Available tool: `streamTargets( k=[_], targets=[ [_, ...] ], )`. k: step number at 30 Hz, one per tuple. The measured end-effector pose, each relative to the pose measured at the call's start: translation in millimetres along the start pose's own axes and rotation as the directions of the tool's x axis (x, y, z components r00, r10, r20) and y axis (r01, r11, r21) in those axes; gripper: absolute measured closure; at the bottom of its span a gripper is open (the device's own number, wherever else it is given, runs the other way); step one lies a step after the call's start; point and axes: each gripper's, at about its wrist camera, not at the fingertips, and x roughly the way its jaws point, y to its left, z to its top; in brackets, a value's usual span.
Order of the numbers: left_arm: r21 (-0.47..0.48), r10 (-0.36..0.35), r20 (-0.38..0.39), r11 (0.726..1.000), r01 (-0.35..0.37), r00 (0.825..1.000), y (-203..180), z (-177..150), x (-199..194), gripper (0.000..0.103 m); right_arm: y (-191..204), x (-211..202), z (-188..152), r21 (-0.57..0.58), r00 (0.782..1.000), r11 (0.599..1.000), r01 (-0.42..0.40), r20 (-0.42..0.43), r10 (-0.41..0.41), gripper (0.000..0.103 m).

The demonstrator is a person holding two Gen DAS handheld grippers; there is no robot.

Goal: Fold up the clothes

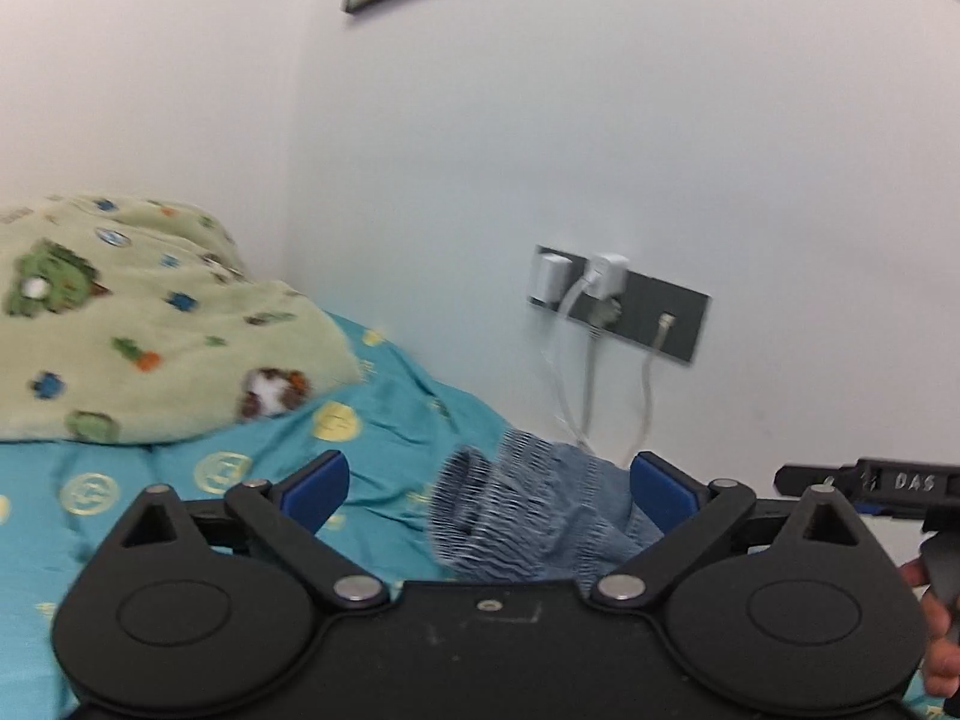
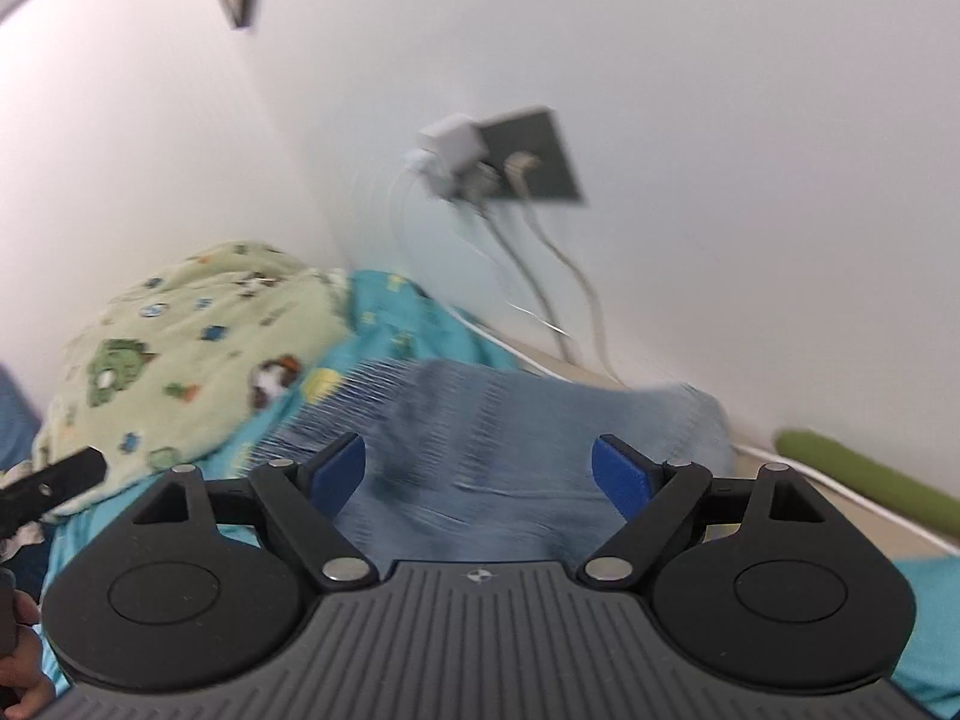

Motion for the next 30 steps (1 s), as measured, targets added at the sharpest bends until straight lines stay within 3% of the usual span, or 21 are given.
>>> streamTargets(
  k=[8, 14, 18, 23, 30],
  targets=[
    [-0.054, 0.115, 0.016, 0.992, -0.114, 0.993, 30, 16, -68, 0.001, 77, -23, 23, -0.132, 0.990, 0.982, -0.138, 0.020, 0.141, 0.017],
    [-0.077, 0.239, 0.046, 0.969, -0.235, 0.970, 63, 20, -129, 0.000, 144, -32, 19, -0.230, 0.965, 0.938, -0.260, -0.019, 0.262, 0.017],
    [-0.085, 0.321, 0.045, 0.945, -0.317, 0.946, 88, 11, -161, 0.000, 189, -35, 6, -0.276, 0.940, 0.899, -0.339, -0.057, 0.337, 0.017],
    [-0.100, 0.443, 0.042, 0.894, -0.437, 0.896, 122, 4, -189, 0.000, 239, -30, -17, -0.316, 0.907, 0.851, -0.419, -0.107, 0.407, 0.017],
    [-0.171, 0.521, 0.053, 0.845, -0.506, 0.852, 161, -12, -214, 0.000, 300, -8, -39, -0.344, 0.873, 0.804, -0.486, -0.140, 0.467, 0.017]
  ],
)
